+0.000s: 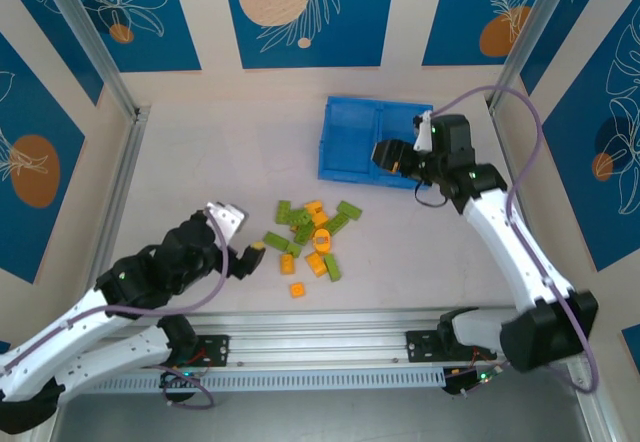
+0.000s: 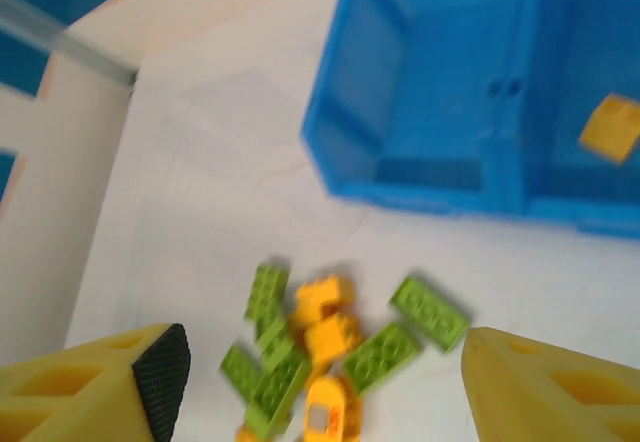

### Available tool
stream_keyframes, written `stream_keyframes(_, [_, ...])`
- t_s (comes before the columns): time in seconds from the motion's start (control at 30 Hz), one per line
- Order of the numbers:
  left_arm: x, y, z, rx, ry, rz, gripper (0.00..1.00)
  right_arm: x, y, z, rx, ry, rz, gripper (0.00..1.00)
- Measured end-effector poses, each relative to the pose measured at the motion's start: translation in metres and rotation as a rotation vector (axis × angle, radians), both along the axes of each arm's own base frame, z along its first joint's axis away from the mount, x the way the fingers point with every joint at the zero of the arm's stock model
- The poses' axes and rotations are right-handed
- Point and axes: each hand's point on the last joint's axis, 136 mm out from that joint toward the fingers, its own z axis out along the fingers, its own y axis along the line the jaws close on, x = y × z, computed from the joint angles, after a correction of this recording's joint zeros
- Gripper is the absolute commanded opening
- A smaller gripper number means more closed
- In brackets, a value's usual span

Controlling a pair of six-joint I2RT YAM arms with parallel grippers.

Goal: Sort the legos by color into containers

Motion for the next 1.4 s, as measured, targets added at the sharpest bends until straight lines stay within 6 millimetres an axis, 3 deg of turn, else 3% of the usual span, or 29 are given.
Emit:
stream_keyframes(0.13, [0.019, -0.019, -0.007, -0.108, 0.142, 0.185, 0.92, -0.057, 0.013, -0.012, 0.017, 0.036, 0.074, 0.88])
stream_keyframes(0.27, [0.024, -0.064, -0.052, -0.18, 0.327, 0.287, 0.86, -0.106, 0.014, -0.054, -0.001, 0.16, 0.114, 1.0])
stream_keyframes(0.4, [0.011, -0.111, -0.102, -0.175, 0.476, 0.351, 0.79, -0.136, -0.004, -0.097, -0.044, 0.297, 0.049, 0.99])
stream_keyframes(0.5, [0.006, -0.142, -0.123, -0.176, 0.54, 0.39, 0.75, -0.152, -0.021, -0.11, -0.063, 0.321, -0.011, 0.99])
stream_keyframes(0.67, [0.003, -0.181, -0.151, -0.231, 0.609, 0.447, 0.66, -0.162, -0.04, -0.1, -0.053, 0.266, -0.086, 1.0])
stream_keyframes(0.9, [0.001, -0.195, -0.198, -0.189, 0.674, 0.521, 0.53, -0.166, -0.048, -0.1, -0.056, 0.268, -0.123, 1.0])
stream_keyframes(1.1, [0.005, -0.209, -0.205, -0.184, 0.686, 0.519, 0.49, -0.169, -0.049, -0.102, -0.057, 0.282, -0.126, 0.99])
stream_keyframes(1.4, [0.005, -0.216, -0.224, -0.107, 0.697, 0.51, 0.31, -0.176, -0.046, -0.093, -0.042, 0.297, -0.105, 1.0])
